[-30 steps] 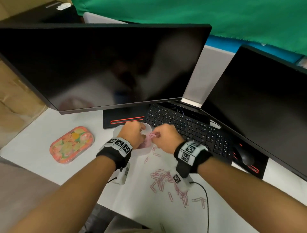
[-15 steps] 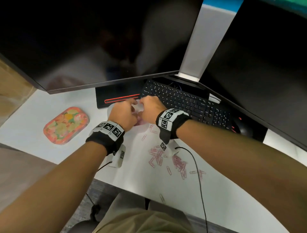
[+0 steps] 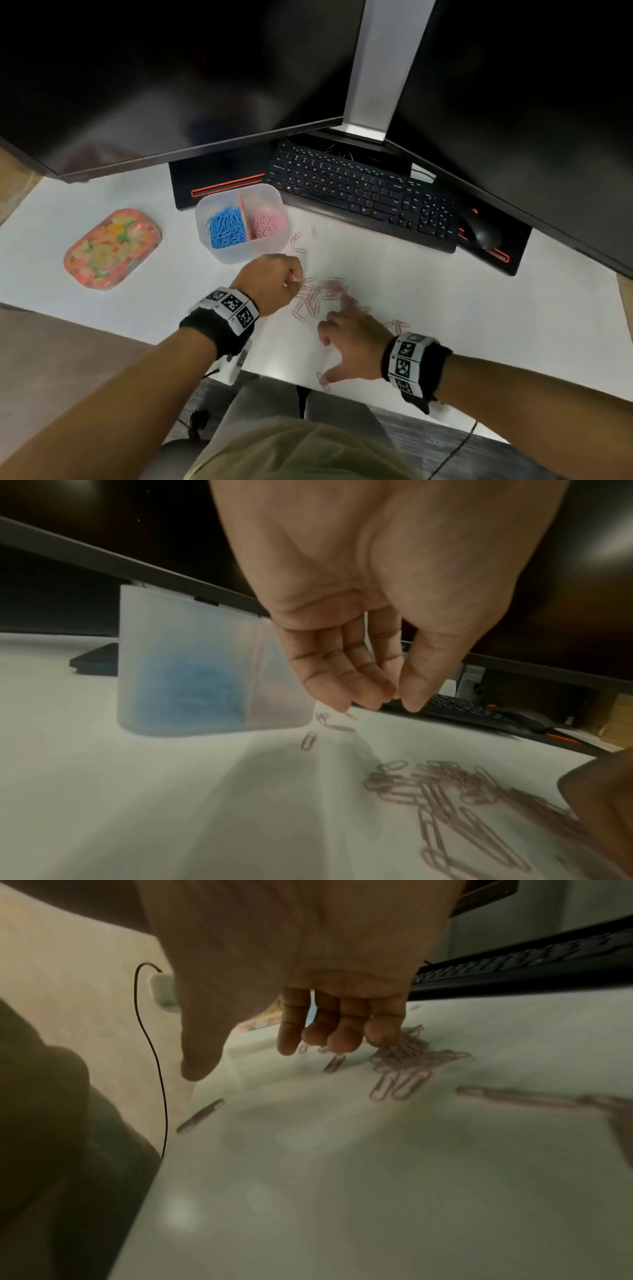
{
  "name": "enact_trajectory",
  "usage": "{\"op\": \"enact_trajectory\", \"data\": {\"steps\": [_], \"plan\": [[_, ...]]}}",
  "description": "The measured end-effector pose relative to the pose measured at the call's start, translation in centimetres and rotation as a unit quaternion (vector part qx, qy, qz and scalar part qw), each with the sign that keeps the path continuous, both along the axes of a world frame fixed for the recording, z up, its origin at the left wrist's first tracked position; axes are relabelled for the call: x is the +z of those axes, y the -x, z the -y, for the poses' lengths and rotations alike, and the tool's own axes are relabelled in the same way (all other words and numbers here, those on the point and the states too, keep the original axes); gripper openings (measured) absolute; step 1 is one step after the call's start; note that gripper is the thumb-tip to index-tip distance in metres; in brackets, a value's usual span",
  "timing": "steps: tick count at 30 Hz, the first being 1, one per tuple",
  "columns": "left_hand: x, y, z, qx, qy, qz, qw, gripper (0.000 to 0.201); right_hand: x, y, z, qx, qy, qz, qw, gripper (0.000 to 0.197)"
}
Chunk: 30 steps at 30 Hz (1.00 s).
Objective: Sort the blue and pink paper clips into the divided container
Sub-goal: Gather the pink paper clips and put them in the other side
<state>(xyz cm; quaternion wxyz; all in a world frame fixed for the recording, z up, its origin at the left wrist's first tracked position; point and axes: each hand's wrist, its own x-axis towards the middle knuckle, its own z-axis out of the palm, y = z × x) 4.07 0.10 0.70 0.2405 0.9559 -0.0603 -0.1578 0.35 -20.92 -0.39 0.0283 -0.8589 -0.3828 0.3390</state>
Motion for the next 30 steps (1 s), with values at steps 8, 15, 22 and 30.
{"op": "enact_trajectory", "data": {"steps": [8,15,22,30], "plan": [[-0.9,1.0,0.5,0.028,-0.015,-0.045,0.998,0.008,-0.1,-0.3,-0.6,-0.016,-0.017,0.036,0.999,0.055],[-1.0,1.5,-0.2,0.046,-0.023,-0.045,0.998,0.011,-1.5,1.3,-1.1,0.018,-0.004,0.043,0.999,0.07],[-2.0,2.4,-0.5,0.039,-0.031,-0.071,0.996,0.023,-0.9,-2.9,-0.7,-0.079,-0.031,0.092,0.992,0.068],[-2.8,3.7,0.5,0.021,-0.045,-0.134,0.99,0.112,-0.1,-1.8,8.0,-0.318,-0.042,0.003,0.947,0.049]]}}
